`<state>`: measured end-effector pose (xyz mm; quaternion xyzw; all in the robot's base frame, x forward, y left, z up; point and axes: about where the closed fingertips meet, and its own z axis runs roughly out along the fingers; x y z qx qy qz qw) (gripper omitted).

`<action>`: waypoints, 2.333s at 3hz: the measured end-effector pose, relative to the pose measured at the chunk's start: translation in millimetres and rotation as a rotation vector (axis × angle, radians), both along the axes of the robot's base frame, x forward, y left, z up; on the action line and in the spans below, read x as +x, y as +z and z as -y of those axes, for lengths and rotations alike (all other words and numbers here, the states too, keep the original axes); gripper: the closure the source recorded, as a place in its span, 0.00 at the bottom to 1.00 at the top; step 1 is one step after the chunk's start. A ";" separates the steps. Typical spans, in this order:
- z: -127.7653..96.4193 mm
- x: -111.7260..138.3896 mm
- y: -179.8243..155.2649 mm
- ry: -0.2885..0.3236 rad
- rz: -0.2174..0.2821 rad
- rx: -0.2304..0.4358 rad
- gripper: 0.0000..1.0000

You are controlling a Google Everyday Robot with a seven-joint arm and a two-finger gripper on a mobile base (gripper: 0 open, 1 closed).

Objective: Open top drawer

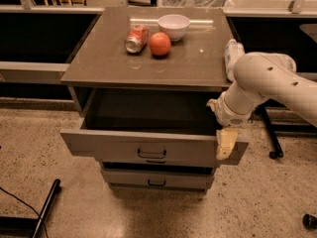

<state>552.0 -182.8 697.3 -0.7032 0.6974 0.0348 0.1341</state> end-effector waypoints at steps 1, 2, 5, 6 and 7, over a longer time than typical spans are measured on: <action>0.8 -28.4 -4.6 0.007 -0.053 -0.031 0.00; -11.3 -66.0 -29.8 0.086 -0.139 -0.088 0.00; -16.6 -67.9 -48.8 0.167 -0.175 -0.074 0.26; -16.6 -67.9 -48.8 0.167 -0.175 -0.074 0.49; -16.6 -67.9 -48.8 0.167 -0.175 -0.074 0.80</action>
Offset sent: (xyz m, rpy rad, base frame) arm -0.1010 0.0242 -0.0485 -0.1508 0.2165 0.1712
